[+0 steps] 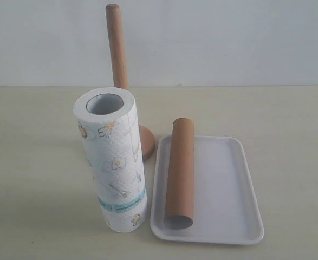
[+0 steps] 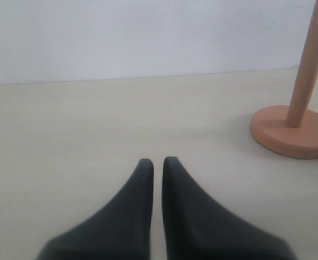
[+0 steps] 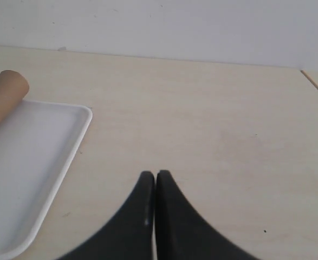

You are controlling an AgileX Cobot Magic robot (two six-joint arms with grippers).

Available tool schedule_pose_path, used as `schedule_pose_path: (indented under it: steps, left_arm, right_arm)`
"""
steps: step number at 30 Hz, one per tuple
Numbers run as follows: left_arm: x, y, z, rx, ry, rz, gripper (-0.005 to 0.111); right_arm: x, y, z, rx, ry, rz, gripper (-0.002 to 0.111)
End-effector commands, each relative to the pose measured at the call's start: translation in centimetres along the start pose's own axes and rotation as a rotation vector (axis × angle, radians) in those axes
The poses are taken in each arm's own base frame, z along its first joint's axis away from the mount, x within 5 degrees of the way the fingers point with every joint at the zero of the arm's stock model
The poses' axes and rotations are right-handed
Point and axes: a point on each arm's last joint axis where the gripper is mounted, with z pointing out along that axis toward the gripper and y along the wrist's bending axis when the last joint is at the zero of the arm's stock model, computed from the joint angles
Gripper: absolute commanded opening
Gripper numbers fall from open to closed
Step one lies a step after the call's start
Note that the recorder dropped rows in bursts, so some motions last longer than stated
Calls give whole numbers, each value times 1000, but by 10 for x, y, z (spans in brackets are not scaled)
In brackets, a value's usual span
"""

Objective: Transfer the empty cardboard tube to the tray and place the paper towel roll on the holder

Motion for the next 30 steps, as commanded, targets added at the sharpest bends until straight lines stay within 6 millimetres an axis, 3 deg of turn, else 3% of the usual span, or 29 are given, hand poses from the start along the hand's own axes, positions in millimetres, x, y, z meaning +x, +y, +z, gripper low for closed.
schedule_pose_path:
  steps: [1, 4, 10, 17, 20, 26, 30]
  left_arm:
    - [0, 0, 0, 6, -10, -4, 6]
    - [-7, 0, 0, 5, -87, -4, 6]
    - [-37, 0, -8, 5, -429, -36, 6]
    - [-38, 0, -7, 63, -415, -297, 6]
    - [-36, -2, -3, 85, -369, -331, 6]
    - [-60, -25, -5, 333, -484, -106, 6]
    - [-73, -36, 6, 431, -382, -8, 6]
  right_arm:
    - [-1, 0, 0, 7, -5, 1, 0]
    - [-1, 0, 0, 7, -5, 1, 0]
    - [-1, 0, 0, 7, -5, 1, 0]
    - [-1, 0, 0, 7, -5, 1, 0]
    - [-1, 0, 0, 7, -5, 1, 0]
    - [-1, 0, 0, 7, -5, 1, 0]
    - [-1, 0, 0, 7, -5, 1, 0]
